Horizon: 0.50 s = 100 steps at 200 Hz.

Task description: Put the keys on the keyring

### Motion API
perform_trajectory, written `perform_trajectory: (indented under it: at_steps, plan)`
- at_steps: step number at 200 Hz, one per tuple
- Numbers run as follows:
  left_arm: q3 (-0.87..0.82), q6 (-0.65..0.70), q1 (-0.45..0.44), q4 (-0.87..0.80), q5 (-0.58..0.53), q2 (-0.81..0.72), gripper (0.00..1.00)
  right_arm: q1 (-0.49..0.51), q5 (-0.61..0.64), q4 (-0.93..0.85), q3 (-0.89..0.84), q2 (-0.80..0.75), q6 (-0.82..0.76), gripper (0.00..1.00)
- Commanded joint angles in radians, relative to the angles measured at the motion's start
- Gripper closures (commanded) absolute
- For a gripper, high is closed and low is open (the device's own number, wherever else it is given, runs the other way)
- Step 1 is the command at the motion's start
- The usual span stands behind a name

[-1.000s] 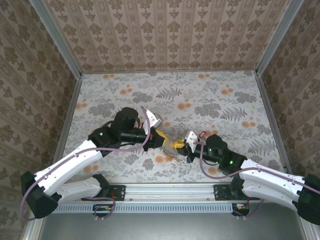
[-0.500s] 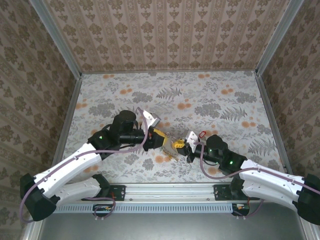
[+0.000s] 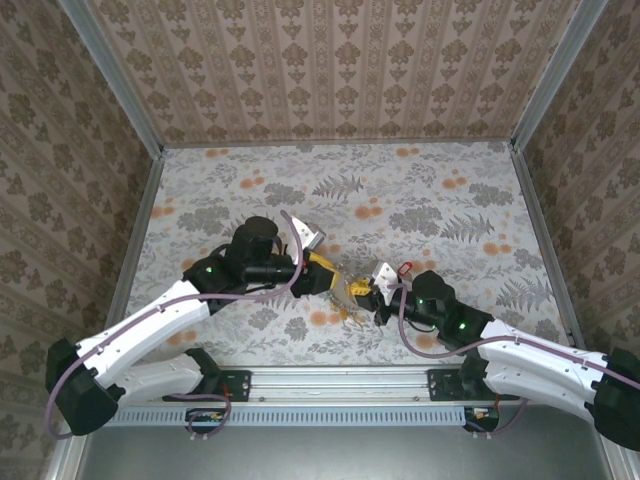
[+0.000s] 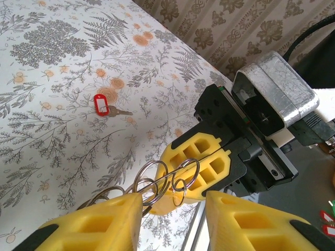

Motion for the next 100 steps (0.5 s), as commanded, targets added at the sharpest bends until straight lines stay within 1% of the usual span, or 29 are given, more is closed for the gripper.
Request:
perform_trajectory:
  at_steps: [1,22,39,60,77,88,100]
  plan:
    - [0.073,0.047,0.005,-0.022,-0.015,0.023,0.63,0.009,-0.048,0.076,0.012,-0.028,-0.014,1.0]
    - [0.113,0.088,0.007,-0.126,-0.033,0.01,0.64,0.009,-0.038,0.058,0.012,-0.039,-0.018,1.0]
    - [0.133,0.117,0.029,-0.202,-0.029,-0.01,0.65,0.009,-0.022,0.02,0.019,-0.039,-0.034,1.0]
    - [0.163,0.142,0.078,-0.276,0.028,0.008,0.65,0.009,-0.022,-0.013,0.027,-0.033,-0.058,1.0]
    - [0.202,0.16,0.099,-0.336,0.053,0.047,0.63,0.009,-0.024,-0.054,0.045,-0.033,-0.079,1.0]
    - [0.208,0.162,0.1,-0.339,0.076,0.058,0.6,0.009,-0.026,-0.078,0.052,-0.04,-0.089,1.0]
    - [0.199,0.153,0.102,-0.319,0.106,0.061,0.59,0.009,-0.027,-0.099,0.056,-0.043,-0.1,1.0]
